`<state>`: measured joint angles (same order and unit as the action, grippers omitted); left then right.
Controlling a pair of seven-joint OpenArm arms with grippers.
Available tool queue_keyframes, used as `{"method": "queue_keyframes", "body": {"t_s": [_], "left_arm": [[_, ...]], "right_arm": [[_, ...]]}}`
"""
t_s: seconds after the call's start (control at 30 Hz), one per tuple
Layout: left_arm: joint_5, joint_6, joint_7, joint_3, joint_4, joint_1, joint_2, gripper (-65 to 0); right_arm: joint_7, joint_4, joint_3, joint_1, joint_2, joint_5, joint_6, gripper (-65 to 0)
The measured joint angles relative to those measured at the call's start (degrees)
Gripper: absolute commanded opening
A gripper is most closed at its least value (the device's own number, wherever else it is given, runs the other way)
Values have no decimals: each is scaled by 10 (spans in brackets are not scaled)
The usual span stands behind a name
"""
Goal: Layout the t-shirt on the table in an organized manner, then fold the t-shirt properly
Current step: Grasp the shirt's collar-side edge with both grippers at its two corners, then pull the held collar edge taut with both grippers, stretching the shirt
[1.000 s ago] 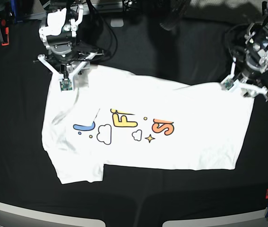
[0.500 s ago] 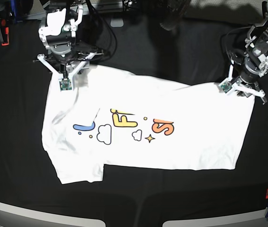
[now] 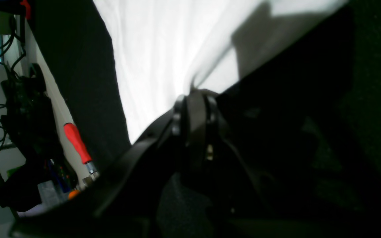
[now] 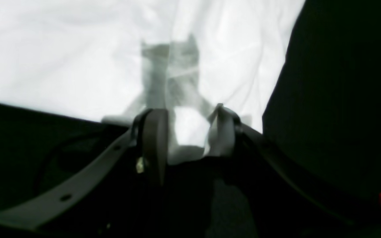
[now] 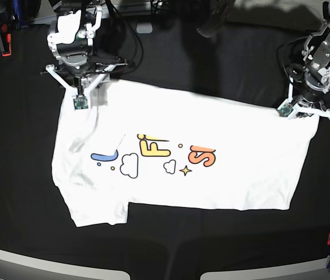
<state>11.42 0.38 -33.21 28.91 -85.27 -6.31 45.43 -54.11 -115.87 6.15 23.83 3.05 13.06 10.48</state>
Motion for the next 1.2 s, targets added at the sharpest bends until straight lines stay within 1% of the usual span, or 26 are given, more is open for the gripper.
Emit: {"method": "queue_keyframes", "body": {"t_s": [0.07,0.27,0.3,0.4,0.47,0.57,0.7,0.73,0.8,0.87,0.9,0.93,1.0,1.2], "left_arm": [[0,0,0,0,0,0,0,-650],[0,0,0,0,0,0,0,-650],[0,0,0,0,0,0,0,-650],[0,0,0,0,0,0,0,-650],[0,0,0,0,0,0,0,-650],[0,0,0,0,0,0,0,-650],[0,0,0,0,0,0,0,-650],[0,0,0,0,0,0,0,-650],[0,0,0,0,0,0,0,-650],[14,0,-6,0,0,0,0,-650],[25,0,-12,0,0,0,0,-650],[33,1,-18,0,0,0,0,-650],[40,10,-29,0,0,0,0,-650],[40,13,-30,0,1,-1,0,-650]], "right_arm": [[-15,0,0,0,0,0,0,-420],[-15,0,0,13,1,0,2,-425],[-15,0,0,16,1,0,2,-448],[-8,0,0,17,1,0,2,-581],[0,0,0,16,1,0,2,-650],[12,0,0,16,-4,0,2,-650],[14,0,0,16,-31,1,2,-650],[10,0,0,16,-39,1,10,-650],[0,0,0,16,-53,0,49,-650],[-13,0,0,16,-64,2,88,-650],[-16,0,0,16,-73,0,104,-650],[-19,0,0,16,-85,-15,111,-650],[-19,0,-1,16,-113,-36,117,-650],[-20,0,-1,16,-206,-37,117,-650]]}}
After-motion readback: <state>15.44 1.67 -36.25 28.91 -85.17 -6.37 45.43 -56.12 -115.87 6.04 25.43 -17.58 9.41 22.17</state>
